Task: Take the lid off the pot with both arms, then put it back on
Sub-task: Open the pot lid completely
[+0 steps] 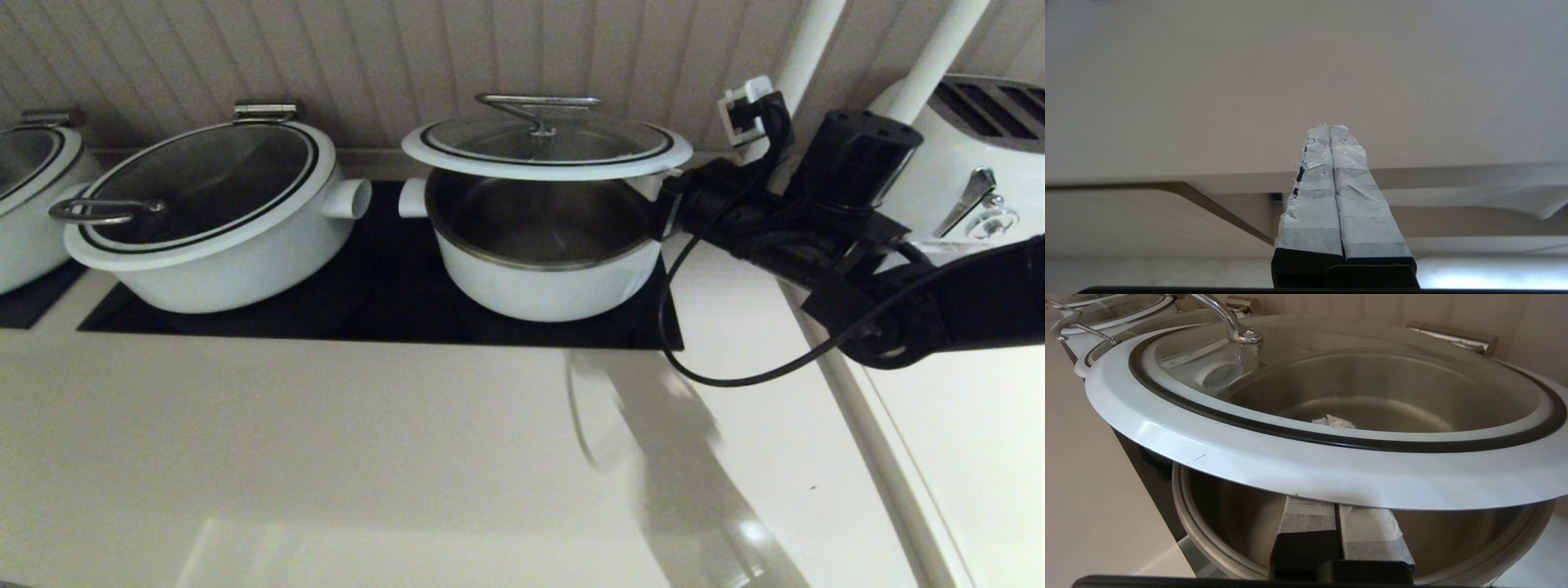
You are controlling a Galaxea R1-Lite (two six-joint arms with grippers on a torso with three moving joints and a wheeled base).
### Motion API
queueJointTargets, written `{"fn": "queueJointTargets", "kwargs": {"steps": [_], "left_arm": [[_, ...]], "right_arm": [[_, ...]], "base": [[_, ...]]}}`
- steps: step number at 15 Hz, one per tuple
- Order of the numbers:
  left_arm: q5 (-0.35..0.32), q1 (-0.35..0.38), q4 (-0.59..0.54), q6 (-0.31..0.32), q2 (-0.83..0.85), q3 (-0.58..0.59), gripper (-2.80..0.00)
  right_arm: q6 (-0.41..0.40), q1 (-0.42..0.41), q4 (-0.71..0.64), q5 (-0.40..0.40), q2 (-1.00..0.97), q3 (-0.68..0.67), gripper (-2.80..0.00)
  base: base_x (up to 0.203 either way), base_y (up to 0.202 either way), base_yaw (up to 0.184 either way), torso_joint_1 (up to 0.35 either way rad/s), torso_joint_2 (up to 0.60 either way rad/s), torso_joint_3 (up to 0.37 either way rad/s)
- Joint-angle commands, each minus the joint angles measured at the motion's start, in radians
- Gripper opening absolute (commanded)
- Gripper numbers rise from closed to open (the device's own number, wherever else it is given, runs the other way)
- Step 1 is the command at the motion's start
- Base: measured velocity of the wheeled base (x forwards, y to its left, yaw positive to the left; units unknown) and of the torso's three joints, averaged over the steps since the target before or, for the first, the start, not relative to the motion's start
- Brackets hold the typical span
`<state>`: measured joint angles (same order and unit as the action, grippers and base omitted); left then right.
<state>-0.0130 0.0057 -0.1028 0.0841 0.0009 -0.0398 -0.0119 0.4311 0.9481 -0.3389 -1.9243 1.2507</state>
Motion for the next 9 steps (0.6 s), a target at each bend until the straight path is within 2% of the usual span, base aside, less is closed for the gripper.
{"fn": "queueJointTargets", "kwargs": {"steps": [1, 9], "left_arm": [[0.003, 0.000, 0.000, -0.031, -0.001, 0.001, -2.80], [0.004, 0.000, 0.000, -0.047, 0.000, 0.001, -2.80]], "right_arm": [[0.000, 0.000, 0.004, -0.002, -0.001, 0.011, -2.80], [0.001, 0.000, -0.020, -0.001, -0.003, 0.074, -2.80]], "base": [[0.000, 0.000, 0.000, 0.000, 0.00, 0.000], [0.000, 0.000, 0.000, 0.000, 0.00, 0.000]]}}
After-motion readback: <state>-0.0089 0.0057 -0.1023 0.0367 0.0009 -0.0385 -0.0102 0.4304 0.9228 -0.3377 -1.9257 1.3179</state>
